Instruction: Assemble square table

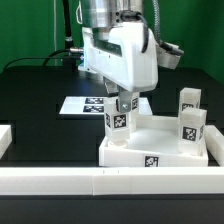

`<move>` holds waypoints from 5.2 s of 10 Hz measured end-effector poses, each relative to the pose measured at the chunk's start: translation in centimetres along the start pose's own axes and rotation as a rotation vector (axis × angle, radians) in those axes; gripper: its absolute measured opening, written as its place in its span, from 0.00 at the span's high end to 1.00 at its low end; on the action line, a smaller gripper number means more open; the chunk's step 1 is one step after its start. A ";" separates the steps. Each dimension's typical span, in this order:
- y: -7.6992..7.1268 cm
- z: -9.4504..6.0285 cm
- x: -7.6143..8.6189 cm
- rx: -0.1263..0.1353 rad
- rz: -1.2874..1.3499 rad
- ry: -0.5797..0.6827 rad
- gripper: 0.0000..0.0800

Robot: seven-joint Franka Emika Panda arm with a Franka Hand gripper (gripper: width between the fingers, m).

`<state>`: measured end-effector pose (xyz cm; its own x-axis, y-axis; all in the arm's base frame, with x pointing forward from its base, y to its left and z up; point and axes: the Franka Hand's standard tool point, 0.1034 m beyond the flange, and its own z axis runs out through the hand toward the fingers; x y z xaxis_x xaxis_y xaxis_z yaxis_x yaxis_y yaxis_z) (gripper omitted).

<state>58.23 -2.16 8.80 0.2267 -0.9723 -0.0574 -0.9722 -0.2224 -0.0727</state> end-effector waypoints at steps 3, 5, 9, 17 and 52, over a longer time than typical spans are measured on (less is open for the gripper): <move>0.0 0.0 -0.1 -0.004 -0.103 0.003 0.44; 0.0 0.0 -0.2 -0.009 -0.263 0.008 0.28; 0.0 0.0 -0.1 -0.010 -0.546 0.008 0.19; 0.1 0.1 0.1 -0.053 -1.242 0.022 0.19; 0.1 0.3 -0.7 -0.070 -1.377 0.018 0.19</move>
Offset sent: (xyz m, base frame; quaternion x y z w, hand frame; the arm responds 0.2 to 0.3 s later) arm 0.0014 0.0001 0.0015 -0.0395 0.0372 -0.1290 0.9902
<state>58.01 -1.44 8.52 0.9989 0.0326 0.0323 0.0330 -0.9994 -0.0099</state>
